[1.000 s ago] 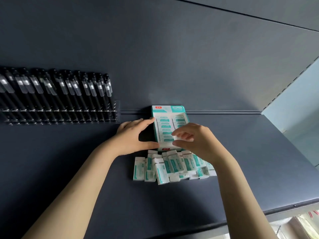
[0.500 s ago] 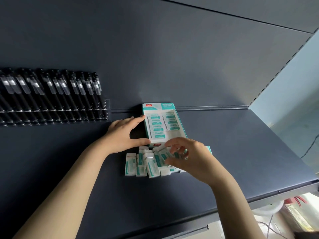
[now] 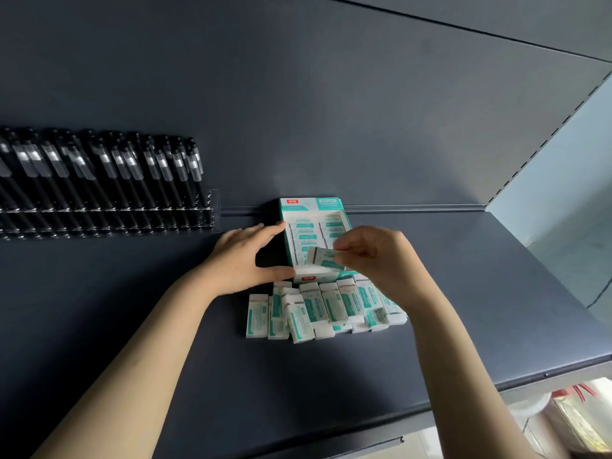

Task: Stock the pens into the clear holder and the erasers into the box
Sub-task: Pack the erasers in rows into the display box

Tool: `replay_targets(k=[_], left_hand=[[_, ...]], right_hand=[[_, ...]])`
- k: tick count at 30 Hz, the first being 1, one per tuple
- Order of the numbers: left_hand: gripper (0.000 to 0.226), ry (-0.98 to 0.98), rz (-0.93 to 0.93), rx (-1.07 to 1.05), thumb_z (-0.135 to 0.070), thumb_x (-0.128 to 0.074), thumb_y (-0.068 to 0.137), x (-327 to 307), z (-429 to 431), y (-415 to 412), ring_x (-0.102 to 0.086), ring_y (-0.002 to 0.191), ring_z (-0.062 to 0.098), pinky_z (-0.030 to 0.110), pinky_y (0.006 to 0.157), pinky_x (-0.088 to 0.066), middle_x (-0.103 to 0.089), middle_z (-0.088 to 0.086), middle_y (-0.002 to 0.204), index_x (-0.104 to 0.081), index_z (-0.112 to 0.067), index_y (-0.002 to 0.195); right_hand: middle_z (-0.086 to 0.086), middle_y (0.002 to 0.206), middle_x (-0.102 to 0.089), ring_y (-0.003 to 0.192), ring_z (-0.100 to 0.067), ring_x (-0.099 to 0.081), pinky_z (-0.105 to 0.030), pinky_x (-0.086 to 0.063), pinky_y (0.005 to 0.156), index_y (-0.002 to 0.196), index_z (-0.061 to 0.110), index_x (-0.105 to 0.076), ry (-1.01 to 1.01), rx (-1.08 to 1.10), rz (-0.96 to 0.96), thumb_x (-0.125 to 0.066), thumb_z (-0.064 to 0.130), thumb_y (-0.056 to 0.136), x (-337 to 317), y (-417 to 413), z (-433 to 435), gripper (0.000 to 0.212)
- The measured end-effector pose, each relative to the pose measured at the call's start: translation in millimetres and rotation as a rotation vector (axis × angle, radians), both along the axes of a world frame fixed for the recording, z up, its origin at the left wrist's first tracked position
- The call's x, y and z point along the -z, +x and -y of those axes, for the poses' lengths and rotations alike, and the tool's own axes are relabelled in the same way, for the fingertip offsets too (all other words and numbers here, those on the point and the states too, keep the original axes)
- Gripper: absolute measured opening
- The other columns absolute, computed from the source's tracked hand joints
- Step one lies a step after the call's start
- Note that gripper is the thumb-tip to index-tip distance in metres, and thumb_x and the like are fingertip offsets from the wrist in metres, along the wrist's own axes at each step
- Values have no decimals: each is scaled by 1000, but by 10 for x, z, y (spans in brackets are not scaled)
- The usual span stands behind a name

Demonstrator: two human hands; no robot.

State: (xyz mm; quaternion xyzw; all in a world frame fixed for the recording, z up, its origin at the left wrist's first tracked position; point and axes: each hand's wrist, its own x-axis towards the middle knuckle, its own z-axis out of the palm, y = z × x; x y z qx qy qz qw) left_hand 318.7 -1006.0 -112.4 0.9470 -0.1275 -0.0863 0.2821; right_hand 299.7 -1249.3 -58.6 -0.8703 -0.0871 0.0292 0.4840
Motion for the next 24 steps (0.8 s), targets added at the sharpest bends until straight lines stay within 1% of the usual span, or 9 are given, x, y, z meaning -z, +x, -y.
replay_targets(k=[2,4,8,10,12,15,18,22,24], left_hand=[[116,-9,4,3,-95,-37,51,11,-7,11,-12,147,10,29,115,-7,-33,-4,156,-19,-41,152],[112,-9,-14,-6,-93,-46,56,22,-11,19,-9,148,9,29,115,-5,-29,-5,158,-17,-43,152],[100,3,-46,-19,-82,-53,65,15,-2,29,-4,148,10,29,115,-3,-21,-4,161,-14,-47,151],[100,2,-48,-13,-83,-55,66,38,-14,45,-3,148,10,29,115,-3,-22,-3,161,-13,-49,150],[102,-4,-58,-15,-88,-49,60,61,-26,61,-2,148,13,31,115,-4,-23,-3,161,-12,-52,149],[106,-4,-68,-19,-94,-42,53,95,-36,76,-2,149,16,34,117,-4,-18,-4,162,-9,-56,147],[105,-7,-84,-25,-94,-41,53,84,-31,70,0,149,16,34,116,-4,-15,-5,163,-8,-58,146],[91,4,-110,-31,-73,-60,75,-35,19,20,1,148,16,34,115,-4,-10,-5,163,-11,-54,149],[90,3,-113,-38,-71,-61,75,-51,21,16,1,148,18,35,116,-4,-10,-5,163,-11,-54,149]], right_hand=[[4,88,-75,78,-7,-72,-25,-59,78,89,17,-74,-51,-7,3,-76,2,81,27,108,-17,18],[5,88,-75,76,-3,-71,-19,-58,74,90,15,-75,-109,-28,-5,-74,1,82,61,183,-46,16],[7,89,-75,78,-8,-72,-18,-58,71,91,17,-76,-151,-67,-70,-73,2,83,131,268,-100,17],[9,89,-75,78,-3,-71,-12,-54,68,93,18,-77,-178,-95,-99,-73,4,84,166,286,-116,17],[12,90,-74,78,2,-68,-7,-49,67,95,20,-78,-218,-114,-105,-73,8,85,190,287,-128,17],[20,93,-65,84,-2,-63,-7,-48,65,97,23,-78,-312,-146,-76,-72,15,87,184,271,-152,15],[21,95,-60,86,-5,-62,-8,-48,63,103,23,-77,-341,-156,-73,-66,22,92,179,259,-160,15],[12,105,-67,89,-2,-65,-8,-50,60,118,25,-69,-315,-137,-117,-58,22,97,179,263,-129,24],[10,102,-69,86,-4,-68,-9,-51,59,115,25,-69,-280,-123,-140,-57,22,98,158,261,-112,21]])
